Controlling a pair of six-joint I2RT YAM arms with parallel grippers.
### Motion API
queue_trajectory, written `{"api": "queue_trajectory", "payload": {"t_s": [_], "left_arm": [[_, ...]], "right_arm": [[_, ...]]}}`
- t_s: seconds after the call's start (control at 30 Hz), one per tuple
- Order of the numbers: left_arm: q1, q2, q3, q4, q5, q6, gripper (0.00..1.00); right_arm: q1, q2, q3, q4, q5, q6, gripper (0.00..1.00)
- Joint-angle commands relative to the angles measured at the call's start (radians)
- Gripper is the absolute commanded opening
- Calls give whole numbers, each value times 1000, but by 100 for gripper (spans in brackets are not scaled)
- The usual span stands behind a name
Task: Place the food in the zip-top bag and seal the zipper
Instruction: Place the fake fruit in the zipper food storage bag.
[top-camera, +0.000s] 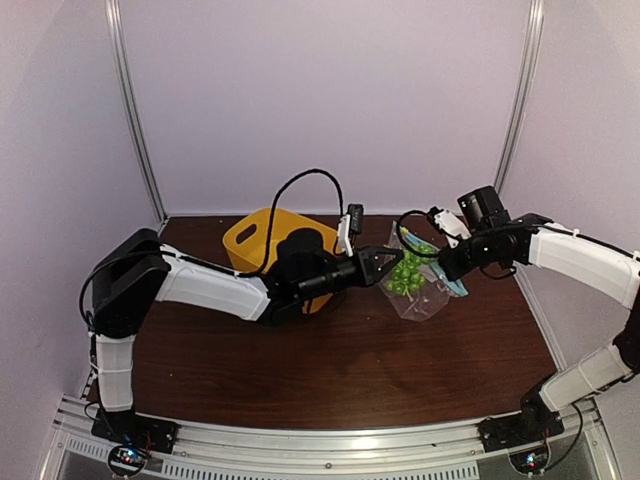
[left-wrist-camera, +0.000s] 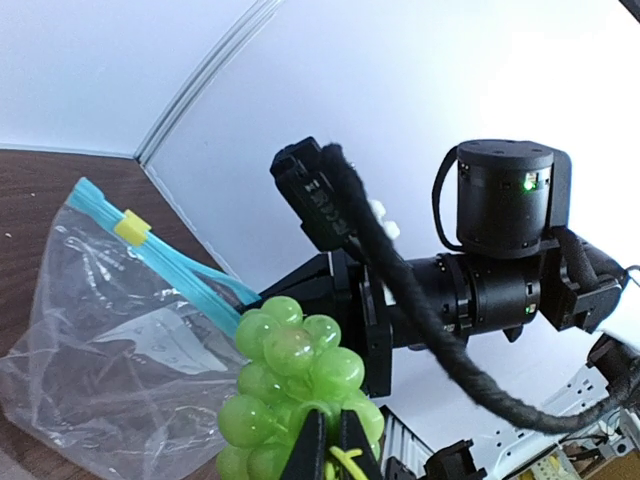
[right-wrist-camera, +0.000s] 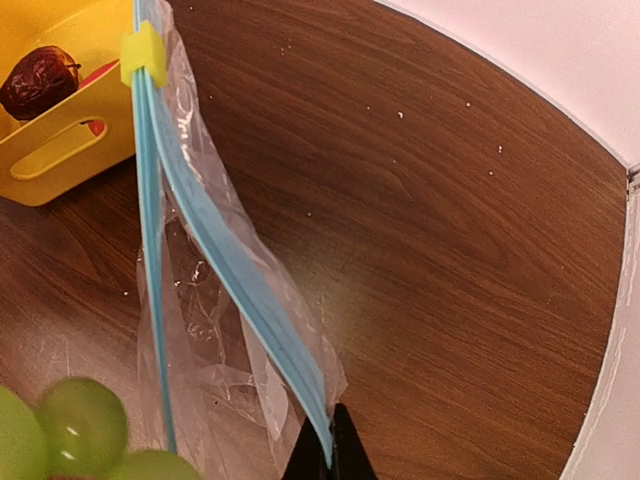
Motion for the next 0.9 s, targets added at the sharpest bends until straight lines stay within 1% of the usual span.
{"api": "queue_trajectory", "payload": {"t_s": [0.0, 0.1, 0.17, 0.27, 0.37, 0.5, 0.7, 0.87], "left_arm": [[-19, 76, 112, 176, 33, -122, 0], [-30, 99, 150, 183, 50, -129, 0], [-39, 101, 164, 156, 42, -130, 0], [-44, 107, 203, 29, -5, -159, 0], [-45, 140, 264, -100, -60, -245, 0], [-54, 204, 385, -202, -104, -303, 0], [-57, 298, 524, -259, -135, -343, 0], [-61, 322, 543, -331, -161, -355, 0]], "right_arm": [[8, -9, -18, 48, -59, 50, 0], [12, 5, -31, 53, -18, 60, 0], [11, 7, -36, 58, 15, 67, 0], [12, -13, -37, 71, 11, 79, 0], [12, -45, -31, 74, 6, 84, 0], [12, -81, -28, 67, 3, 86, 0], [11, -162, -56, 69, -10, 92, 0], [12, -214, -69, 78, 9, 88, 0]]}}
